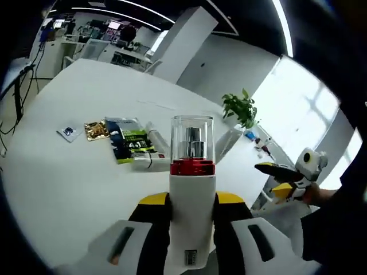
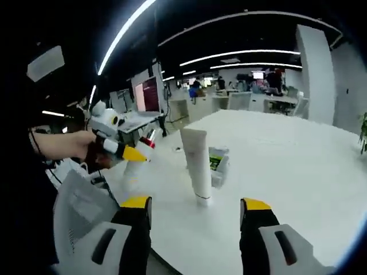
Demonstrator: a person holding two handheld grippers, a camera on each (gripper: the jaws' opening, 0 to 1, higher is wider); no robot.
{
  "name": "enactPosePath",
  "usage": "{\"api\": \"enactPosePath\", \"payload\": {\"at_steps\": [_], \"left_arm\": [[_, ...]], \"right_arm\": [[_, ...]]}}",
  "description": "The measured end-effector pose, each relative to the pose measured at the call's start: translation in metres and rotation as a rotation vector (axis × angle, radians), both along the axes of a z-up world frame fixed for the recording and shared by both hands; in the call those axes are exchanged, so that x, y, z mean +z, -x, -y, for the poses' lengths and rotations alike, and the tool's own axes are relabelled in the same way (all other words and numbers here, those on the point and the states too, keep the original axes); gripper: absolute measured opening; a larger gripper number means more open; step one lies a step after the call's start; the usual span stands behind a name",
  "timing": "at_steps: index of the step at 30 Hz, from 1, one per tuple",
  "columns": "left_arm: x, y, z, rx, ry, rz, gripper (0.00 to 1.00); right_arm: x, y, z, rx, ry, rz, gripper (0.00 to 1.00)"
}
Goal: Arrange the skincare products in the storage area until every visible bottle or jar stands upright without overlapping.
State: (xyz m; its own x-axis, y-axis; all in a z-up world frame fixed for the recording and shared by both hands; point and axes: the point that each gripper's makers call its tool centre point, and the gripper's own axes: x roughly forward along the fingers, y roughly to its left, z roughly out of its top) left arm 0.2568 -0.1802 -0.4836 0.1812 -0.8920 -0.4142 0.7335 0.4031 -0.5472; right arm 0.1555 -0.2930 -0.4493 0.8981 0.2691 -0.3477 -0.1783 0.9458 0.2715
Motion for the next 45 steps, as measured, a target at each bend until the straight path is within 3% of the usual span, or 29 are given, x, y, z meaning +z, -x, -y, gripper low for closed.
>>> {"api": "enactPosePath", "payload": {"at_steps": [5, 7, 10, 12, 15, 18, 23, 30, 33, 39, 45], "left_arm": [[0.015, 0.014, 0.011, -0.027, 0.052, 0.018, 0.31], [0.016, 0.012, 0.011, -0.068, 0.064, 0.049, 0.31], [0.028, 0.030, 0.025, -0.153, 0.118, 0.075, 0.31], [0.034, 0.035, 0.029, -0.184, 0.147, 0.075, 0.31], [0.056, 0.055, 0.042, -0.275, 0.249, 0.074, 0.31], [0.074, 0.069, 0.049, -0.342, 0.315, 0.080, 0.31], [0.092, 0.093, 0.058, -0.429, 0.363, 0.075, 0.31], [0.103, 0.114, 0.066, -0.502, 0.377, 0.092, 0.31], [0.106, 0.118, 0.067, -0.517, 0.394, 0.089, 0.31], [0.114, 0.120, 0.071, -0.518, 0.443, 0.070, 0.31], [0.115, 0.121, 0.071, -0.537, 0.441, 0.087, 0.31]], "right_arm": [[0.027, -0.016, -0.017, -0.028, -0.204, 0.051, 0.62], [0.038, -0.020, -0.024, -0.028, -0.249, 0.068, 0.62], [0.047, -0.025, -0.034, 0.011, -0.275, 0.082, 0.62], [0.056, -0.025, -0.045, 0.093, -0.314, 0.104, 0.60], [0.058, -0.017, -0.060, 0.241, -0.390, 0.075, 0.58], [0.058, -0.012, -0.058, 0.298, -0.371, 0.085, 0.55], [0.069, -0.003, -0.057, 0.385, -0.385, 0.109, 0.51], [0.095, -0.002, -0.060, 0.508, -0.370, 0.181, 0.45], [0.104, 0.002, -0.069, 0.591, -0.334, 0.210, 0.39], [0.104, 0.005, -0.080, 0.659, -0.288, 0.236, 0.37], [0.106, 0.007, -0.082, 0.681, -0.296, 0.258, 0.35]]}}
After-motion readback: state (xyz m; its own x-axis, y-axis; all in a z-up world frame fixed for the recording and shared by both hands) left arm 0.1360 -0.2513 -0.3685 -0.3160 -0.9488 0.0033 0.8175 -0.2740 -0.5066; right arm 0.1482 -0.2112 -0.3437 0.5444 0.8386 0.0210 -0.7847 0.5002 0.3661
